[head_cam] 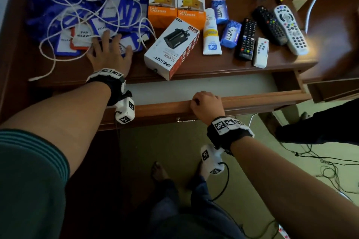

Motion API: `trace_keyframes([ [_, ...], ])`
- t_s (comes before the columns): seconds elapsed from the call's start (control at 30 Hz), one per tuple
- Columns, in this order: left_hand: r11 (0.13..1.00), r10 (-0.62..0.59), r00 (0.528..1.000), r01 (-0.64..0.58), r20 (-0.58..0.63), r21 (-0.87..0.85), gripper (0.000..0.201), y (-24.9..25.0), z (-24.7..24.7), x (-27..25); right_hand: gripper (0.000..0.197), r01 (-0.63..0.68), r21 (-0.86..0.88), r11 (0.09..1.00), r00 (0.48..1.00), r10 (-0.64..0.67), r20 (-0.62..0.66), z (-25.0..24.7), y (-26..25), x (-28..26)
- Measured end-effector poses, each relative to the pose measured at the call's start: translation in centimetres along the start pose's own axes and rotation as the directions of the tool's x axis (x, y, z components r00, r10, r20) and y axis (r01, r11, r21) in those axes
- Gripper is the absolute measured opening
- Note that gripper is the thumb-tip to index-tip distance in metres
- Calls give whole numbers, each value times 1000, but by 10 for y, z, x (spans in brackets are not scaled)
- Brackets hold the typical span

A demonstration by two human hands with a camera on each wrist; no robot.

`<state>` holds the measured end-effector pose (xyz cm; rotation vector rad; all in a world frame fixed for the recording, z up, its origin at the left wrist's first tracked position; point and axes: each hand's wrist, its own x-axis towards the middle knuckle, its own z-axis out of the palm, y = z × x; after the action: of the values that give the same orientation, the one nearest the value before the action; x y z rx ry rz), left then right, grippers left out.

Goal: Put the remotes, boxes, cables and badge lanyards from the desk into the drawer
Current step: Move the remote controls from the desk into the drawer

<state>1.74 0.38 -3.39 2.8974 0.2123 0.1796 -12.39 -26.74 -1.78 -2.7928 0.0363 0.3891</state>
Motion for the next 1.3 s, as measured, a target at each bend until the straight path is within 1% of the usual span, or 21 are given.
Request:
trace_keyframes([
  [0.1, 1000, -1, 1000, 1, 6, -7, 57, 2, -1, 0, 29, -37, -38, 999, 998, 39, 58, -5, -8, 6],
  [0.23, 1000, 3, 1000, -3, -4, -3, 57, 2, -2, -1, 33, -27, -62, 998, 991, 35, 132, -9, -7, 5],
  [0.33, 1000, 0, 1000, 0, -15, 3, 57, 2, -3, -2, 37, -3, -111, 994, 973, 28, 228, -7, -3, -3],
  [0.4, 1000, 0, 1000, 0, -15, 8, 57, 3, -2, -1, 38, 6, -130, 992, 953, 34, 303, -4, -1, -9],
  [0.47, 1000, 4, 1000, -4, -13, 1, 58, 3, -2, -1, 36, 16, -146, 989, 918, 43, 393, 3, -1, -18],
  [0.57, 1000, -2, 1000, 2, -19, -6, 58, 1, -1, -1, 37, 43, -170, 984, 849, 54, 525, 18, -1, -36],
  [0.63, 1000, 1, 1000, -1, -25, -5, 58, 2, -2, -1, 40, 26, -147, 989, 799, 68, 597, 26, 1, -47],
  [0.73, 1000, 4, 1000, -4, -28, -6, 58, 2, -2, -1, 45, -24, -87, 996, 706, 79, 704, 33, 8, -58],
  [0.8, 1000, -2, 1000, 2, -26, -6, 58, 2, -3, -2, 49, -30, -64, 997, 665, 68, 744, 35, 13, -63],
  [0.93, 1000, -10, 1000, 10, -10, -6, 59, 3, -3, -2, 48, -41, -81, 996, 654, 88, 751, 35, 18, -73],
  [1.07, 1000, 1, 1000, -1, -14, -13, 59, 2, -3, 0, 49, -81, -84, 993, 631, 117, 767, 31, 19, -75],
  [1.17, 1000, 14, 1000, -14, -15, -20, 58, 3, -3, -1, 43, -175, -51, 983, 630, 152, 762, 25, 23, -74],
  [1.3, 997, 29, 999, -31, -30, -73, 56, 0, -2, -1, 39, -293, -10, 956, 657, 209, 725, 19, 25, -81],
])
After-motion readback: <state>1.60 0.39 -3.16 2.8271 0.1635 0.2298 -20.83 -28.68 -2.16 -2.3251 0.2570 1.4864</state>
